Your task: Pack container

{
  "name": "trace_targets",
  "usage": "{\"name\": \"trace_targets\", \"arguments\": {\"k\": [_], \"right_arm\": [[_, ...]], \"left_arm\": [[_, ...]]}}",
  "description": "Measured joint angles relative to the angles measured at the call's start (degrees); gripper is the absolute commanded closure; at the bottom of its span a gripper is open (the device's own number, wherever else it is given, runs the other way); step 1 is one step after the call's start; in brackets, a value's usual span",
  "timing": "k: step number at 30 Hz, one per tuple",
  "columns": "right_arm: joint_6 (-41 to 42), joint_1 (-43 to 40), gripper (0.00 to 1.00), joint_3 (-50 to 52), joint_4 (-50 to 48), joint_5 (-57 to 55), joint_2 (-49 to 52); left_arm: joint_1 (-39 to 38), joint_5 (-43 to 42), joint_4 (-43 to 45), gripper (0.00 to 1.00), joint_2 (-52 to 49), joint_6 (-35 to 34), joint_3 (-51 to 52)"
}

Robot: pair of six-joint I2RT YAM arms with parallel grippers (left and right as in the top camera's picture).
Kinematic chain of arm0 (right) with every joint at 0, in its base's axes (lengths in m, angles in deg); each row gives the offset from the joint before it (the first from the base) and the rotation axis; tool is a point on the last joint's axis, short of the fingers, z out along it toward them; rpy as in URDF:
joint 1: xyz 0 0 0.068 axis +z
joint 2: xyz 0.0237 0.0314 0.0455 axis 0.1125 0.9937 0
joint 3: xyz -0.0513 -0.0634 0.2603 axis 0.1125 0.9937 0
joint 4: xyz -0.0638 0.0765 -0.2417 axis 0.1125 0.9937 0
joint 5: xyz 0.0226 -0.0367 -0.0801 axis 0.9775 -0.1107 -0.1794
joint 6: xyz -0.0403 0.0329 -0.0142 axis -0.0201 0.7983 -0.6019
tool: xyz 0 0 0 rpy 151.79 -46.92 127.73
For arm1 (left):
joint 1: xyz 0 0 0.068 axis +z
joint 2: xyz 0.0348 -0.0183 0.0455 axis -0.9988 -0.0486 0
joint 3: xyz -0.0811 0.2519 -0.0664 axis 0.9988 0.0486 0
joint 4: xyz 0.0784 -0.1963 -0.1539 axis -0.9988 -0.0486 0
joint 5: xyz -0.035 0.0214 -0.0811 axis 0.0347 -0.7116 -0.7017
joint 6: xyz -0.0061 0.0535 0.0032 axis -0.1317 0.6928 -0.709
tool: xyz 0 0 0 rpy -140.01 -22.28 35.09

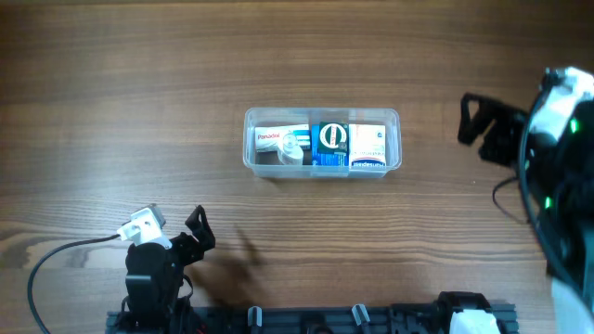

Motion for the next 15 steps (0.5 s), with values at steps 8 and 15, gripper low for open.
{"name": "trace_targets", "arguments": {"k": [8,15], "right_arm": [[-13.8,0.0,0.0,22.3,-9.5,0.7,-18.1],[-16.5,0.0,0.0,44.9,-13.9,3.0,-33.1]], "left_arm": [[0.0,0.0,0.2,0.0,0.0,0.0,0.2],[0.0,0.0,0.2,0.0,0.0,0.0,0.2]]}}
